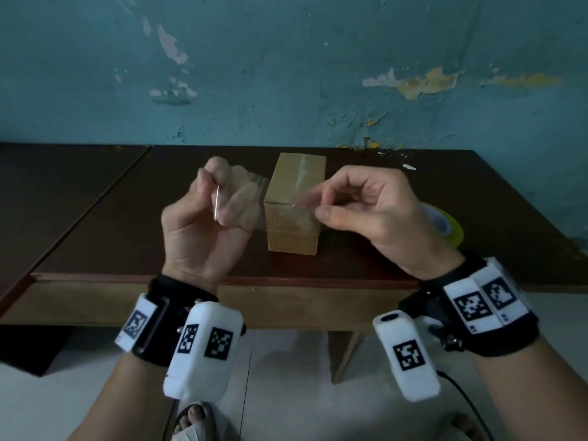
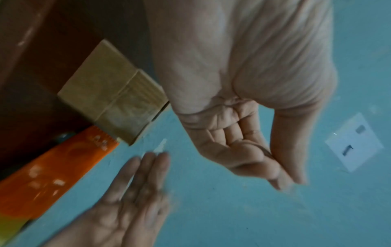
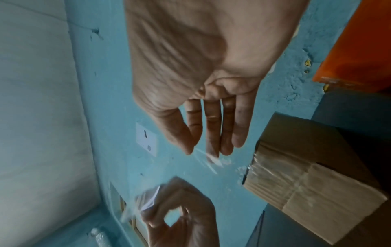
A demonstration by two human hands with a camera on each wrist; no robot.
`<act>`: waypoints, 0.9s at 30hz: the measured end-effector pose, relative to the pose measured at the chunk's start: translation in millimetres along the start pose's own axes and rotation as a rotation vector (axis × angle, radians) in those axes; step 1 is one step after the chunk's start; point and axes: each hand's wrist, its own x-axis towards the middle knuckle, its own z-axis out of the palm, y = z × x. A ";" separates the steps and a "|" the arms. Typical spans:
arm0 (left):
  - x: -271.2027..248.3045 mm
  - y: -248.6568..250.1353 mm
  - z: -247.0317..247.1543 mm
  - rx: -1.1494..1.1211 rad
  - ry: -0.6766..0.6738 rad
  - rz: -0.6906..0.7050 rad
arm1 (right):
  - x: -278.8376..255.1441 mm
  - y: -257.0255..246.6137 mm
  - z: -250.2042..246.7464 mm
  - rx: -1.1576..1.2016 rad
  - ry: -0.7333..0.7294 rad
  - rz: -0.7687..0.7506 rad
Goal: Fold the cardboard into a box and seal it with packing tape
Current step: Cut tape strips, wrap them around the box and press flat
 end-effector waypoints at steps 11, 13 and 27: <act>-10.9 33.2 -17.6 1.037 0.379 0.159 | 2.4 -11.6 -22.5 0.118 0.123 0.275; -9.7 31.5 -15.7 1.094 0.431 0.128 | 3.5 -7.4 -22.8 0.113 0.166 0.336; 6.8 21.5 -17.5 1.221 0.609 0.052 | 11.2 10.8 -15.8 0.214 0.336 0.537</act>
